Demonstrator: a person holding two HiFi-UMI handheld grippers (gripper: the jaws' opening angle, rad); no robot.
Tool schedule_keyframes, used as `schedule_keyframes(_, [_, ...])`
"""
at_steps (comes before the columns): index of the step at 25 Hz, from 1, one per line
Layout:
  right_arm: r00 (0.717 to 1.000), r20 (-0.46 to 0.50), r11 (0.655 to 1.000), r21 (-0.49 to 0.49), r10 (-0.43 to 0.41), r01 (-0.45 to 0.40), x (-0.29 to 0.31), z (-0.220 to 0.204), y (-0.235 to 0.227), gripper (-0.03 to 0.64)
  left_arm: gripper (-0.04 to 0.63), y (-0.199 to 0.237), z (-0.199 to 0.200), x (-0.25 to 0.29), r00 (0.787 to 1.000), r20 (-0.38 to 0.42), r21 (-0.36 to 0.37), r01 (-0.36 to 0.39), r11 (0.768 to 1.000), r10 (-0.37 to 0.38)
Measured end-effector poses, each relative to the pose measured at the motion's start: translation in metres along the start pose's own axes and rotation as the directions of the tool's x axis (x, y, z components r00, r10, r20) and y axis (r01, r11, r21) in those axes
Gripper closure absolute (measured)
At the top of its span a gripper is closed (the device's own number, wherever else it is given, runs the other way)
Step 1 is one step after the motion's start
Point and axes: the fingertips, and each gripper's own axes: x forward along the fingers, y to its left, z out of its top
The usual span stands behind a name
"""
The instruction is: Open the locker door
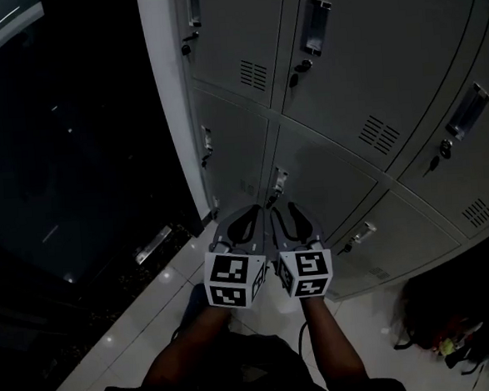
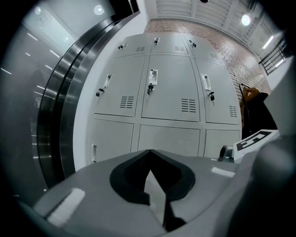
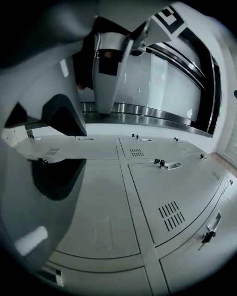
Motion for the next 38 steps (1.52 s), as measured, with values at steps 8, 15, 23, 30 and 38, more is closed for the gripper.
schedule_keyframes(8, [1.000, -0.014, 1.000, 0.010, 0.000, 0.001, 0.050, -0.029, -0.012, 0.428, 0.591, 0.019, -0.012, 0.028, 1.000, 0.000, -0.008, 0.007, 1.000, -0.007])
schedule_keyframes(15, [0.999, -0.038, 1.000, 0.030, 0.006, -0.005, 0.090, -0.057, -0.020, 0.404, 0.591, 0.029, -0.023, 0.053, 1.000, -0.004, -0.001, 0.029, 1.000, -0.029])
schedule_keyframes(23, [0.997, -0.063, 0.994, 0.098, -0.042, 0.048, 0.124, -0.079, -0.040, 0.380, 0.591, 0.049, -0.035, 0.065, 0.999, -0.020, 0.000, 0.025, 1.000, -0.025])
schedule_keyframes(30, [0.994, -0.069, 0.991, 0.099, -0.082, 0.088, 0.143, -0.085, -0.049, 0.376, 0.591, 0.060, -0.038, 0.073, 0.999, -0.019, -0.005, 0.026, 1.000, -0.027])
schedule_keyframes(38, [0.990, -0.075, 0.988, 0.088, -0.117, 0.123, 0.145, -0.086, -0.053, 0.389, 0.591, 0.065, -0.044, 0.076, 0.999, -0.034, -0.021, 0.033, 0.999, -0.034])
